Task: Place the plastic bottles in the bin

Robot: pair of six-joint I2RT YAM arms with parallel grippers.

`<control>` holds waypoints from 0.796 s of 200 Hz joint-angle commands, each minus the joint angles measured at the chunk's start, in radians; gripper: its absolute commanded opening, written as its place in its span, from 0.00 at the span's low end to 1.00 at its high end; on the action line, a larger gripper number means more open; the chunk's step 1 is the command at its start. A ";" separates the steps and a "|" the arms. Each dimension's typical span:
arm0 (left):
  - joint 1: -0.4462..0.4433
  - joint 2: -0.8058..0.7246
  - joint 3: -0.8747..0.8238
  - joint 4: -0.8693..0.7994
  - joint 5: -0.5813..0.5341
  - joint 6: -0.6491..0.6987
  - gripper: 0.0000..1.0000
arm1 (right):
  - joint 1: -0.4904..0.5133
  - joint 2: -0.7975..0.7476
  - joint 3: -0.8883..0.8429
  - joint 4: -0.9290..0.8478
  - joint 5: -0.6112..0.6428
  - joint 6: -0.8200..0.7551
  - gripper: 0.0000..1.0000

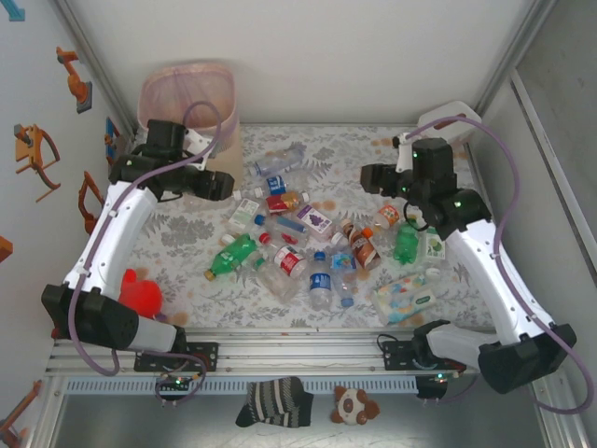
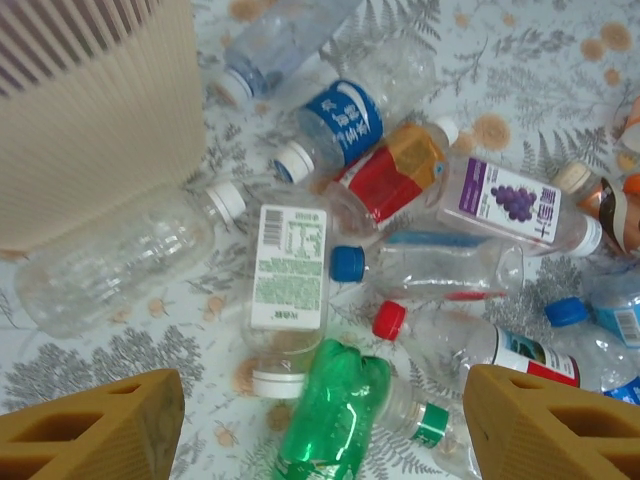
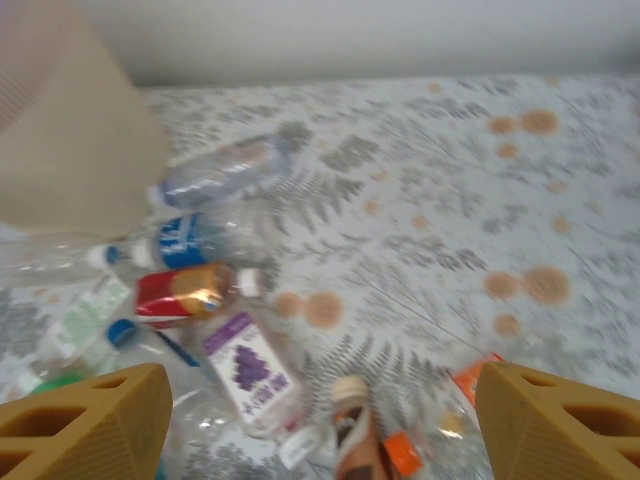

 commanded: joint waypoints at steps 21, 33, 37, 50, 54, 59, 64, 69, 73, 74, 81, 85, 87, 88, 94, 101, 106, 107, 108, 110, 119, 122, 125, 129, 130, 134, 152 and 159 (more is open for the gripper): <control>-0.001 -0.060 -0.123 0.143 0.077 -0.098 0.73 | -0.172 0.047 -0.091 -0.063 -0.011 0.017 0.78; -0.001 -0.068 -0.144 0.155 0.090 -0.106 0.73 | -0.222 0.066 -0.121 -0.066 -0.010 0.012 0.78; -0.001 -0.071 -0.150 0.159 0.091 -0.109 0.73 | -0.238 0.072 -0.129 -0.068 -0.010 0.011 0.78; -0.001 -0.075 -0.162 0.161 0.087 -0.109 0.73 | -0.283 0.093 -0.162 -0.072 0.007 0.010 0.77; -0.001 -0.076 -0.165 0.161 0.086 -0.109 0.73 | -0.295 0.101 -0.171 -0.073 0.019 0.009 0.77; -0.001 -0.076 -0.166 0.163 0.085 -0.107 0.73 | -0.307 0.108 -0.182 -0.075 0.039 0.007 0.77; -0.001 -0.076 -0.168 0.164 0.085 -0.106 0.73 | -0.317 0.119 -0.192 -0.075 0.061 0.005 0.77; -0.001 -0.074 -0.170 0.164 0.087 -0.105 0.74 | -0.326 0.128 -0.202 -0.077 0.076 0.003 0.77; -0.001 -0.072 -0.171 0.163 0.088 -0.105 0.73 | -0.334 0.136 -0.211 -0.077 0.087 0.002 0.77; -0.001 -0.072 -0.171 0.163 0.088 -0.105 0.73 | -0.335 0.137 -0.213 -0.077 0.090 0.002 0.77; -0.001 -0.071 -0.171 0.166 0.090 -0.104 0.73 | -0.345 0.151 -0.227 -0.077 0.113 -0.003 0.77; -0.001 -0.068 -0.172 0.165 0.092 -0.104 0.73 | -0.351 0.159 -0.233 -0.077 0.135 -0.004 0.77; -0.001 -0.068 -0.171 0.166 0.093 -0.104 0.73 | -0.354 0.164 -0.236 -0.078 0.145 -0.004 0.77; -0.001 -0.066 -0.171 0.166 0.093 -0.104 0.74 | -0.355 0.166 -0.237 -0.079 0.150 -0.003 0.77; -0.001 -0.065 -0.173 0.166 0.095 -0.103 0.74 | -0.364 0.177 -0.248 -0.080 0.178 -0.004 0.77; -0.001 -0.065 -0.173 0.166 0.098 -0.102 0.73 | -0.375 0.188 -0.261 -0.075 0.206 -0.006 0.77; -0.001 -0.064 -0.175 0.168 0.099 -0.101 0.73 | -0.383 0.195 -0.274 -0.067 0.218 -0.006 0.77; -0.001 -0.064 -0.176 0.169 0.100 -0.101 0.73 | -0.384 0.196 -0.277 -0.065 0.220 -0.007 0.77; -0.001 -0.064 -0.176 0.169 0.100 -0.101 0.73 | -0.386 0.198 -0.279 -0.064 0.222 -0.007 0.77; -0.001 -0.064 -0.177 0.169 0.101 -0.100 0.73 | -0.389 0.200 -0.285 -0.057 0.225 -0.007 0.77; -0.001 -0.066 -0.183 0.174 0.102 -0.100 0.73 | -0.402 0.214 -0.307 -0.037 0.222 -0.007 0.77; -0.001 -0.066 -0.184 0.176 0.102 -0.099 0.73 | -0.405 0.220 -0.312 -0.034 0.220 -0.007 0.76; -0.001 -0.065 -0.186 0.178 0.102 -0.099 0.73 | -0.410 0.225 -0.317 -0.028 0.216 -0.007 0.77; -0.001 -0.066 -0.188 0.180 0.104 -0.099 0.73 | -0.412 0.233 -0.323 -0.024 0.213 -0.006 0.76; -0.001 -0.065 -0.189 0.181 0.104 -0.099 0.73 | -0.413 0.235 -0.324 -0.024 0.212 -0.006 0.76; -0.001 -0.066 -0.191 0.182 0.104 -0.097 0.73 | -0.413 0.242 -0.329 -0.020 0.207 -0.005 0.76; -0.001 -0.064 -0.193 0.183 0.109 -0.097 0.73 | -0.415 0.254 -0.345 0.000 0.139 0.017 0.73; -0.002 -0.065 -0.194 0.183 0.111 -0.099 0.73 | -0.414 0.252 -0.348 0.007 0.099 0.028 0.71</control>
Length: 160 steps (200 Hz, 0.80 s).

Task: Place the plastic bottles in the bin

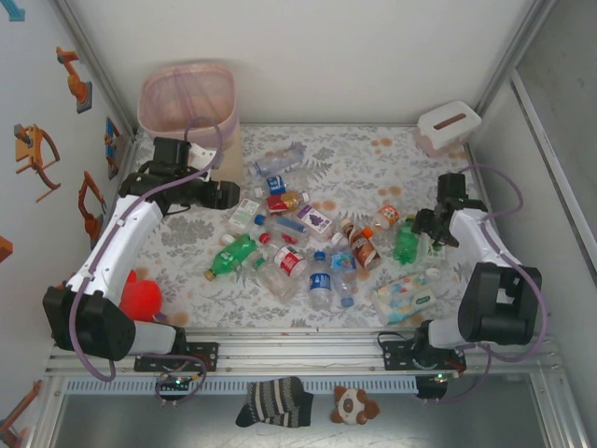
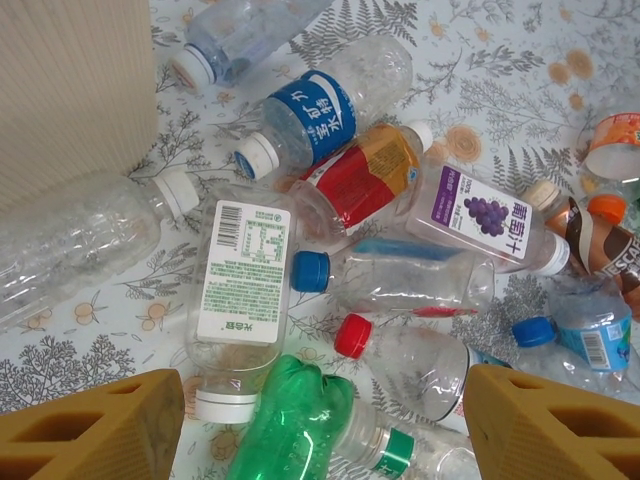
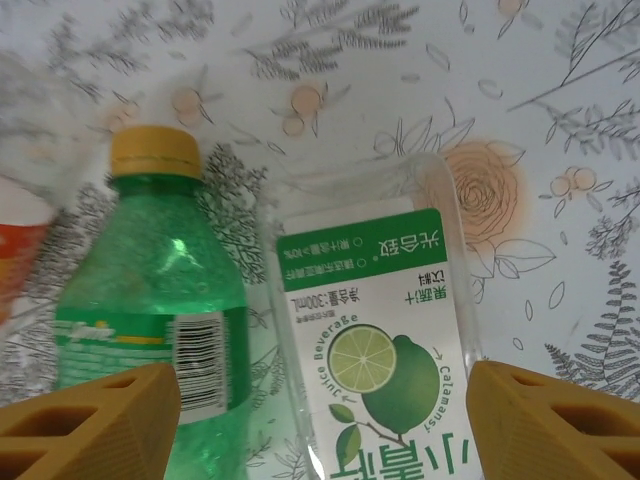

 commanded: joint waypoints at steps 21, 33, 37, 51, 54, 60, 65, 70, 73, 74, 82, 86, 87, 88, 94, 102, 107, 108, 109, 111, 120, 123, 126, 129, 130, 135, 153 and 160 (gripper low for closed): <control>-0.001 -0.022 -0.017 0.018 0.035 -0.009 0.73 | 0.009 0.003 -0.013 0.047 -0.146 0.072 0.71; -0.001 -0.022 -0.019 0.020 0.035 -0.011 0.73 | 0.032 0.009 0.002 0.037 -0.149 0.080 0.71; -0.001 -0.022 -0.017 0.018 0.035 -0.011 0.73 | 0.039 0.011 0.007 0.034 -0.145 0.081 0.71; -0.001 -0.023 -0.017 0.020 0.036 -0.013 0.73 | 0.061 0.022 0.024 0.025 -0.145 0.083 0.71; -0.001 -0.022 -0.017 0.020 0.036 -0.013 0.73 | 0.064 0.025 0.026 0.024 -0.148 0.083 0.71; -0.001 -0.023 -0.017 0.020 0.036 -0.013 0.73 | 0.068 0.034 0.030 0.025 -0.155 0.085 0.71; -0.001 -0.024 -0.018 0.020 0.035 -0.012 0.73 | 0.070 0.044 0.033 0.023 -0.158 0.087 0.71; -0.001 -0.026 -0.019 0.021 0.035 -0.013 0.73 | 0.072 0.055 0.037 0.022 -0.163 0.089 0.71; -0.001 -0.026 -0.019 0.020 0.034 -0.013 0.73 | 0.073 0.061 0.038 0.021 -0.167 0.091 0.71; -0.001 -0.026 -0.019 0.020 0.033 -0.014 0.73 | 0.074 0.064 0.038 0.021 -0.167 0.091 0.71; -0.001 -0.027 -0.020 0.020 0.032 -0.015 0.73 | 0.077 0.079 0.040 0.023 -0.175 0.094 0.71; -0.001 -0.028 -0.020 0.020 0.032 -0.014 0.73 | 0.079 0.086 0.040 0.026 -0.179 0.096 0.71; -0.001 -0.028 -0.020 0.019 0.032 -0.014 0.73 | 0.080 0.087 0.040 0.026 -0.180 0.096 0.71; -0.001 -0.028 -0.020 0.019 0.032 -0.015 0.73 | 0.081 0.089 0.040 0.028 -0.181 0.097 0.71; -0.002 -0.029 -0.022 0.020 0.032 -0.015 0.73 | 0.085 0.097 0.040 0.032 -0.185 0.098 0.71; -0.001 -0.029 -0.022 0.020 0.030 -0.017 0.73 | 0.088 0.108 0.040 0.037 -0.185 0.101 0.71; -0.001 -0.029 -0.022 0.020 0.031 -0.017 0.73 | 0.091 0.115 0.039 0.042 -0.185 0.101 0.71; -0.001 -0.029 -0.022 0.020 0.032 -0.018 0.73 | 0.091 0.117 0.039 0.043 -0.185 0.102 0.71; -0.001 -0.028 -0.022 0.019 0.032 -0.018 0.73 | 0.092 0.118 0.039 0.044 -0.185 0.103 0.71; -0.001 -0.029 -0.022 0.020 0.033 -0.019 0.73 | 0.092 0.121 0.039 0.044 -0.185 0.103 0.71; -0.001 -0.029 -0.022 0.020 0.033 -0.020 0.73 | 0.093 0.136 0.038 0.054 -0.186 0.106 0.71; -0.001 -0.028 -0.022 0.020 0.033 -0.020 0.73 | 0.093 0.141 0.037 0.055 -0.187 0.106 0.71; -0.001 -0.029 -0.022 0.020 0.033 -0.020 0.73 | 0.093 0.145 0.037 0.059 -0.188 0.106 0.71; -0.001 -0.030 -0.022 0.020 0.034 -0.020 0.73 | 0.093 0.149 0.037 0.062 -0.188 0.108 0.71; -0.001 -0.030 -0.022 0.020 0.033 -0.020 0.73 | 0.093 0.150 0.037 0.065 -0.188 0.108 0.71; -0.001 -0.030 -0.023 0.019 0.034 -0.020 0.73 | 0.093 0.157 0.036 0.070 -0.190 0.108 0.71; -0.001 -0.032 -0.022 0.020 0.030 -0.022 0.73 | 0.093 0.179 0.041 0.079 -0.190 0.108 0.71; -0.001 -0.032 -0.019 0.018 0.031 -0.022 0.73 | 0.093 0.186 0.043 0.082 -0.187 0.106 0.71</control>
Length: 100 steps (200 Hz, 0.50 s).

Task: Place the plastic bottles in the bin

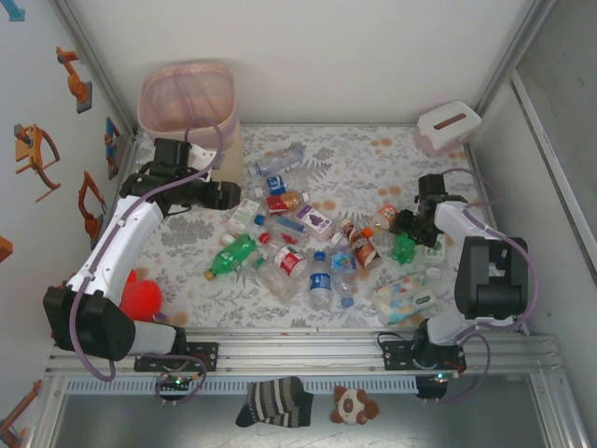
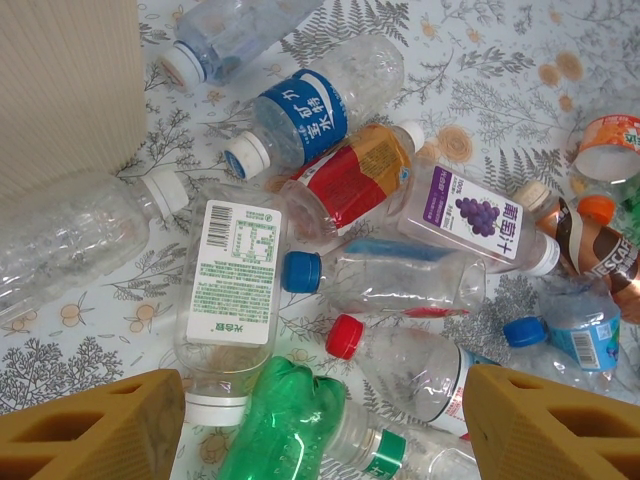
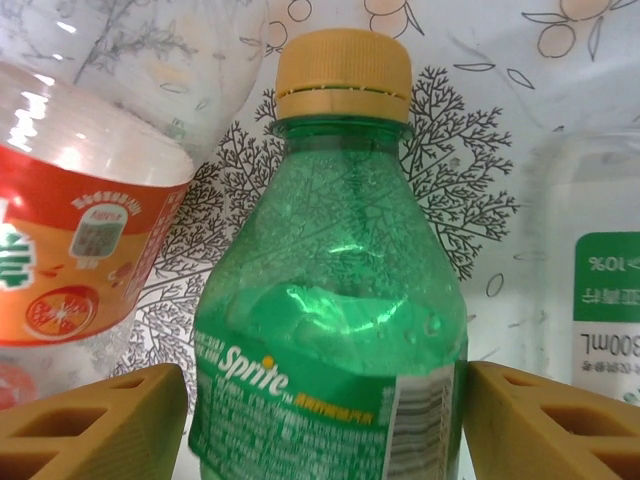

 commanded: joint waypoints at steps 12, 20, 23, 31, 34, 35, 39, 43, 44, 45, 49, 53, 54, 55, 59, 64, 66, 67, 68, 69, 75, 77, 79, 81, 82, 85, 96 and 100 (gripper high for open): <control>-0.001 -0.033 -0.009 0.009 0.015 -0.015 0.73 | 0.005 0.030 0.027 0.021 -0.002 0.016 0.71; -0.001 -0.034 -0.008 0.009 0.014 -0.014 0.73 | 0.005 0.035 0.028 0.023 0.002 0.015 0.71; -0.001 -0.035 -0.008 0.009 0.013 -0.013 0.73 | 0.005 0.036 0.029 0.023 0.003 0.014 0.71; -0.001 -0.035 -0.007 0.008 0.013 -0.016 0.73 | 0.005 0.040 0.029 0.024 0.003 0.012 0.71; -0.001 -0.035 -0.007 0.008 0.013 -0.016 0.73 | 0.005 0.041 0.030 0.025 0.003 0.012 0.70; -0.001 -0.035 -0.007 0.009 0.013 -0.015 0.73 | 0.005 0.041 0.030 0.026 0.003 0.012 0.70; -0.001 -0.035 -0.007 0.008 0.014 -0.016 0.73 | 0.005 0.042 0.029 0.026 0.002 0.012 0.70; -0.001 -0.035 -0.007 0.008 0.014 -0.016 0.73 | 0.005 0.045 0.029 0.027 0.002 0.012 0.69; -0.001 -0.035 -0.006 0.008 0.015 -0.016 0.73 | 0.005 0.045 0.029 0.027 0.002 0.012 0.69; -0.001 -0.035 -0.006 0.007 0.015 -0.016 0.73 | 0.005 0.044 0.029 0.027 0.002 0.012 0.69; -0.001 -0.035 -0.006 0.008 0.016 -0.018 0.73 | 0.005 0.044 0.029 0.027 0.002 0.012 0.68; -0.001 -0.035 -0.006 0.006 0.017 -0.018 0.73 | 0.004 0.045 0.029 0.027 0.002 0.012 0.68; -0.001 -0.035 -0.006 0.006 0.017 -0.018 0.73 | 0.004 0.044 0.029 0.028 0.002 0.013 0.68; -0.001 -0.035 -0.007 0.006 0.017 -0.018 0.73 | 0.005 0.044 0.029 0.027 0.002 0.012 0.68; -0.001 -0.036 -0.007 0.007 0.017 -0.017 0.73 | 0.005 0.042 0.028 0.027 0.002 0.012 0.67; -0.001 -0.036 -0.007 0.006 0.017 -0.018 0.73 | 0.005 0.039 0.028 0.026 0.002 0.012 0.66; -0.001 -0.036 -0.007 0.006 0.018 -0.019 0.73 | 0.005 0.037 0.027 0.026 0.003 0.012 0.66; -0.001 -0.036 -0.007 0.006 0.017 -0.018 0.73 | 0.004 0.036 0.027 0.026 0.003 0.012 0.66; -0.001 -0.037 -0.007 0.007 0.017 -0.019 0.73 | 0.004 0.036 0.026 0.026 0.003 0.012 0.65; -0.001 -0.037 -0.007 0.007 0.017 -0.019 0.73 | 0.005 0.036 0.026 0.026 0.003 0.012 0.65; -0.001 -0.037 -0.006 0.006 0.019 -0.021 0.73 | 0.005 0.030 0.026 0.026 0.005 0.012 0.65; -0.001 -0.037 -0.007 0.007 0.019 -0.021 0.73 | 0.005 0.029 0.026 0.025 0.005 0.013 0.64; -0.001 -0.037 -0.007 0.007 0.020 -0.021 0.73 | 0.005 0.026 0.026 0.024 0.005 0.013 0.64; -0.001 -0.038 -0.007 0.007 0.020 -0.022 0.73 | 0.005 0.023 0.025 0.024 0.005 0.013 0.64; -0.001 -0.039 -0.007 0.006 0.020 -0.022 0.73 | 0.005 0.023 0.025 0.024 0.005 0.013 0.63; -0.001 -0.039 -0.007 0.006 0.022 -0.022 0.73 | 0.005 0.019 0.025 0.023 0.005 0.014 0.63; -0.002 -0.039 -0.005 0.007 0.025 -0.024 0.73 | 0.005 0.003 0.027 0.015 0.007 0.014 0.62; -0.001 -0.039 -0.005 0.006 0.026 -0.026 0.73 | 0.005 -0.003 0.029 0.011 0.008 0.013 0.61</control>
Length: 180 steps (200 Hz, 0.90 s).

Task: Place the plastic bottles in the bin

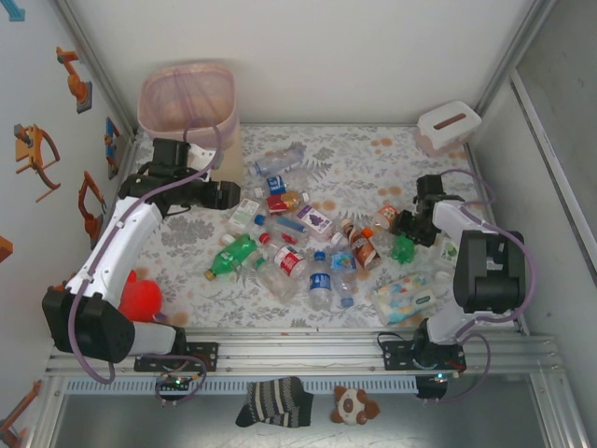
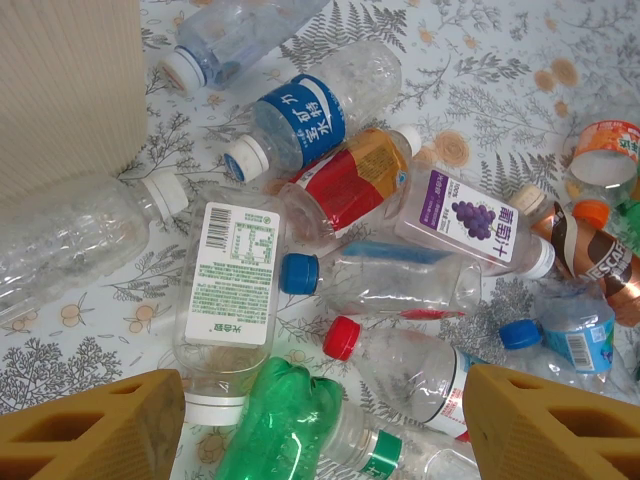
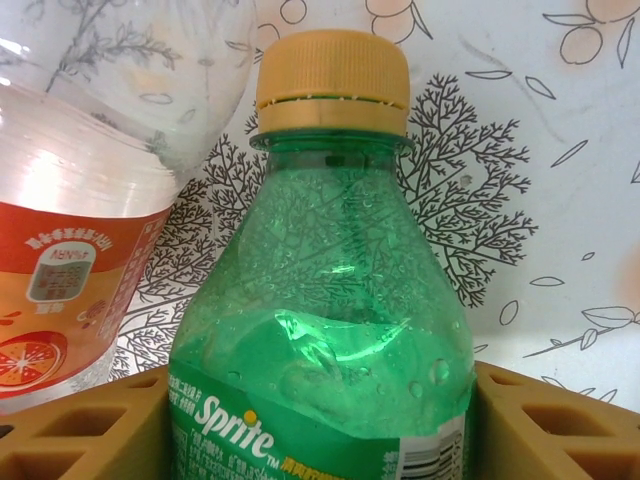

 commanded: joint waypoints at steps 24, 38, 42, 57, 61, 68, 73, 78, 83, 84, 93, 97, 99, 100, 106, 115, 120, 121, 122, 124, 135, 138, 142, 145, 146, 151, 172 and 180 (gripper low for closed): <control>-0.001 -0.033 -0.001 0.022 0.040 -0.032 0.73 | 0.005 -0.101 0.038 -0.047 0.029 0.012 0.60; -0.001 -0.036 0.001 0.044 0.062 -0.048 0.73 | 0.005 -0.148 0.051 -0.070 0.044 0.010 0.60; -0.001 -0.037 0.002 0.054 0.069 -0.053 0.73 | 0.004 -0.162 0.055 -0.078 0.047 0.010 0.60; -0.001 -0.040 0.002 0.096 0.109 -0.081 0.73 | 0.005 -0.217 0.076 -0.090 0.041 0.007 0.60; -0.002 -0.041 0.001 0.110 0.123 -0.091 0.73 | 0.006 -0.234 0.081 -0.088 0.034 0.007 0.60; -0.002 -0.042 -0.001 0.141 0.149 -0.105 0.73 | 0.005 -0.262 0.090 -0.083 0.017 0.002 0.60; -0.004 -0.045 -0.006 0.166 0.168 -0.117 0.73 | 0.007 -0.283 0.096 -0.074 0.001 -0.001 0.60; -0.005 -0.048 -0.011 0.196 0.188 -0.129 0.73 | 0.010 -0.304 0.102 -0.062 -0.016 -0.006 0.60; -0.008 -0.052 -0.017 0.228 0.209 -0.140 0.73 | 0.013 -0.323 0.107 -0.048 -0.032 -0.010 0.60; -0.008 -0.052 -0.018 0.234 0.213 -0.143 0.73 | 0.014 -0.328 0.108 -0.045 -0.036 -0.011 0.60; -0.012 -0.058 -0.030 0.291 0.246 -0.167 0.73 | 0.023 -0.366 0.115 -0.015 -0.073 -0.017 0.60; -0.014 -0.060 -0.035 0.322 0.261 -0.179 0.73 | 0.028 -0.380 0.120 0.000 -0.092 -0.020 0.60; -0.015 -0.062 -0.037 0.337 0.269 -0.184 0.73 | 0.030 -0.388 0.121 0.007 -0.101 -0.021 0.60; -0.016 -0.063 -0.038 0.343 0.273 -0.187 0.73 | 0.031 -0.391 0.122 0.011 -0.106 -0.021 0.60; -0.019 -0.066 -0.044 0.385 0.294 -0.204 0.73 | 0.040 -0.409 0.130 0.035 -0.133 -0.024 0.60; -0.027 -0.069 -0.051 0.443 0.320 -0.228 0.74 | 0.056 -0.431 0.145 0.069 -0.173 -0.025 0.58; -0.033 -0.070 -0.055 0.478 0.334 -0.241 0.74 | 0.070 -0.442 0.157 0.092 -0.199 -0.025 0.58; -0.035 -0.070 -0.055 0.484 0.338 -0.244 0.74 | 0.072 -0.443 0.159 0.096 -0.204 -0.026 0.58; -0.035 -0.070 -0.056 0.491 0.343 -0.246 0.74 | 0.075 -0.444 0.161 0.101 -0.208 -0.027 0.58; -0.038 -0.070 -0.057 0.506 0.351 -0.251 0.74 | 0.081 -0.447 0.165 0.109 -0.216 -0.027 0.58; -0.054 -0.070 -0.067 0.594 0.391 -0.281 0.76 | 0.120 -0.461 0.190 0.151 -0.251 -0.034 0.58; -0.061 -0.069 -0.069 0.619 0.398 -0.289 0.77 | 0.132 -0.465 0.196 0.165 -0.260 -0.036 0.58; -0.069 -0.069 -0.072 0.648 0.411 -0.294 0.77 | 0.148 -0.469 0.205 0.182 -0.273 -0.040 0.58; -0.075 -0.069 -0.073 0.667 0.419 -0.300 0.78 | 0.160 -0.472 0.210 0.194 -0.279 -0.042 0.58; -0.078 -0.069 -0.073 0.674 0.422 -0.301 0.78 | 0.164 -0.473 0.213 0.199 -0.280 -0.042 0.58; -0.089 -0.067 -0.071 0.699 0.432 -0.305 0.79 | 0.185 -0.478 0.224 0.217 -0.284 -0.044 0.58; -0.130 -0.054 -0.059 0.796 0.474 -0.327 0.81 | 0.263 -0.486 0.270 0.300 -0.316 -0.040 0.57; -0.143 -0.047 -0.055 0.834 0.495 -0.340 0.81 | 0.289 -0.490 0.282 0.338 -0.334 -0.034 0.58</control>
